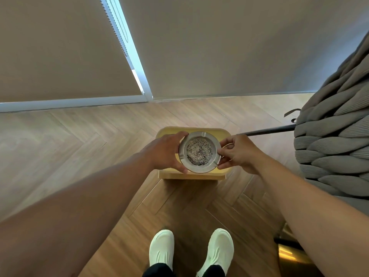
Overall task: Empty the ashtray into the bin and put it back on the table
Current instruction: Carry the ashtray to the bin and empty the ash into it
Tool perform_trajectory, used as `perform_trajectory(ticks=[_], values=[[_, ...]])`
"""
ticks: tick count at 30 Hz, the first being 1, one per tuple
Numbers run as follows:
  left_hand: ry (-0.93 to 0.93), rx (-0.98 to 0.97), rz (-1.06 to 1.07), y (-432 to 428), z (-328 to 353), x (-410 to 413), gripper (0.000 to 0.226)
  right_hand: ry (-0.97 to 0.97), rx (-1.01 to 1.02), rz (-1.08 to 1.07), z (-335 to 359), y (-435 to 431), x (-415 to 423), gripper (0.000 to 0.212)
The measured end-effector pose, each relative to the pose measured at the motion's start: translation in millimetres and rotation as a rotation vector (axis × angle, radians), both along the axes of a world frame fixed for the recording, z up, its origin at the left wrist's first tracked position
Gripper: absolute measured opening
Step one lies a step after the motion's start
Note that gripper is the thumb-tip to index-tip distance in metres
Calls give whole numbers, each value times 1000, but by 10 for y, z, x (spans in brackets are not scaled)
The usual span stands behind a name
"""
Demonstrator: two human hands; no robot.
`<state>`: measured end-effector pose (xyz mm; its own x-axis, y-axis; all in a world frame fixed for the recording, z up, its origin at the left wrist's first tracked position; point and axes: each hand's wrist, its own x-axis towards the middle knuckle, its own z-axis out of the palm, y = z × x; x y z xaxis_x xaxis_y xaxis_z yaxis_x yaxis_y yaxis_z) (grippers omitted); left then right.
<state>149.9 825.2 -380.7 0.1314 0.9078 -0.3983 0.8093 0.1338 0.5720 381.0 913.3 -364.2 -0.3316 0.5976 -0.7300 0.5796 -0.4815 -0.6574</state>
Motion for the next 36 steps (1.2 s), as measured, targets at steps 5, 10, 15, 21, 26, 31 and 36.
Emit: perform_trajectory(ticks=[5, 10, 15, 21, 26, 31, 36], values=[[67, 40, -11, 72, -114, -30, 127, -1, 9, -65, -99, 100, -8, 14], [185, 94, -52, 13, -164, -56, 134, 3, 62, -88, -129, 111, 6, 10], [323, 85, -110, -37, -293, -48, 147, 0, 182, -76, -183, 104, -5, 9], [446, 67, -163, -51, -446, -26, 153, -14, 371, -34, -275, 56, -14, 19], [488, 77, -172, -46, -518, -37, 155, -36, 708, 158, -357, -60, 16, 9], [481, 76, -160, -48, -551, -28, 155, -95, 1403, 548, -546, -311, 103, 9], [475, 72, -156, -41, -557, -27, 155, -136, 1537, 591, -746, -489, 87, 17]])
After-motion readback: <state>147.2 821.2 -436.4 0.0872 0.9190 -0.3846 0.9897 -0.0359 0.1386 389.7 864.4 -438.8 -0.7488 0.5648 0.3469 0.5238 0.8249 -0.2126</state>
